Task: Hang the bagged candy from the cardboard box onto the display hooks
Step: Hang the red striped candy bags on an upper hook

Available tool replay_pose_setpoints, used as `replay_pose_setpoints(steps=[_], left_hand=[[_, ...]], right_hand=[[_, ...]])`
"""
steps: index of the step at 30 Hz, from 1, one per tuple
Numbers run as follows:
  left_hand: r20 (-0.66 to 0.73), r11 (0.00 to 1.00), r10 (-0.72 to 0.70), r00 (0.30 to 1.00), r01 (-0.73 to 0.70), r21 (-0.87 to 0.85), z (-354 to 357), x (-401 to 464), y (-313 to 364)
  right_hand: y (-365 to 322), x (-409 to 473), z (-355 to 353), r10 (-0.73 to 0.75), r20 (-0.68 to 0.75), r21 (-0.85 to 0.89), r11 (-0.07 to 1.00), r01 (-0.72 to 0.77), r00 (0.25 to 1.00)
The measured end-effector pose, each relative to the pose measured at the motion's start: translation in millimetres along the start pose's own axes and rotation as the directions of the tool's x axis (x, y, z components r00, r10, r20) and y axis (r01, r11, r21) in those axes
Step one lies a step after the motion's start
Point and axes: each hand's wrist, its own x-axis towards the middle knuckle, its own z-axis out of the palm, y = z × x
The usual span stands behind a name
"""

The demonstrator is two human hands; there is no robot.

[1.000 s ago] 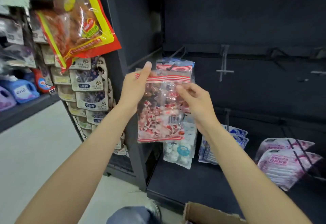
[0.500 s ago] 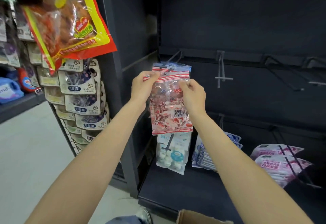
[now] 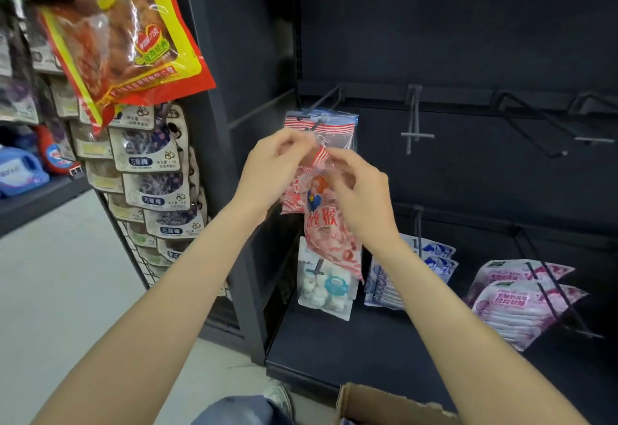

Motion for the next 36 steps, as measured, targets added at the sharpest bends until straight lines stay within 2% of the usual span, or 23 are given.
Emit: replay_pose_setpoints(steps=[2, 4, 6, 8, 10, 16, 20, 23, 26, 30, 36], left_hand=[[-0.091, 0.993, 0.090, 0.992, -0.082, 0.089, -8, 6, -4], [-0.116, 0.976, 0.129, 0.985, -0.105, 0.191, -13, 15, -11], [-0.063, 0.980, 0.028, 0.998, -0.014, 0.200, -14, 26, -17], [-0.025, 0.986, -0.087, 0.996, 0.090, 0.139, -14, 39, -20], [-0.038, 0.982, -0.119, 0.992, 0.123, 0.143, -12, 53, -23], [-0.115, 0.982, -0.151, 0.982, 0.162, 0.092, -2, 72, -29], [-0.115, 0.983, -0.169, 0.979, 0.176, 0.056, 0, 75, -31], [-0.058, 0.985, -0.158, 0.986, 0.162, 0.064, -3, 76, -38], [-0.015, 0.987, -0.131, 0.991, 0.132, 0.094, -10, 77, -48], [-0.039, 0.987, -0.098, 0.994, 0.103, 0.126, -10, 85, -67], [-0.181, 0.973, 0.064, 0.981, -0.021, 0.231, 6, 114, -79]], right_hand=[[-3, 14, -5, 0.114, 0.010, 0.099, 0.988, -0.114, 0.993], [-9, 25, -8, 0.222, 0.071, 0.210, 0.950, -0.232, 0.972], [-13, 35, -5, 0.312, 0.124, 0.237, 0.912, -0.333, 0.942], [-9, 46, 3, 0.378, 0.111, 0.245, 0.886, -0.394, 0.919], [-3, 55, 10, 0.439, 0.095, 0.262, 0.855, -0.448, 0.894], [14, 65, 16, 0.437, 0.135, 0.282, 0.843, -0.458, 0.889], [15, 68, 21, 0.469, 0.113, 0.300, 0.824, -0.480, 0.876], [19, 68, 23, 0.471, 0.103, 0.297, 0.826, -0.479, 0.876], [22, 69, 25, 0.404, 0.051, 0.217, 0.888, -0.405, 0.913], [28, 72, 32, 0.285, -0.020, 0.048, 0.958, -0.284, 0.958], [51, 88, 20, 0.230, -0.218, -0.238, 0.930, -0.280, 0.949]])
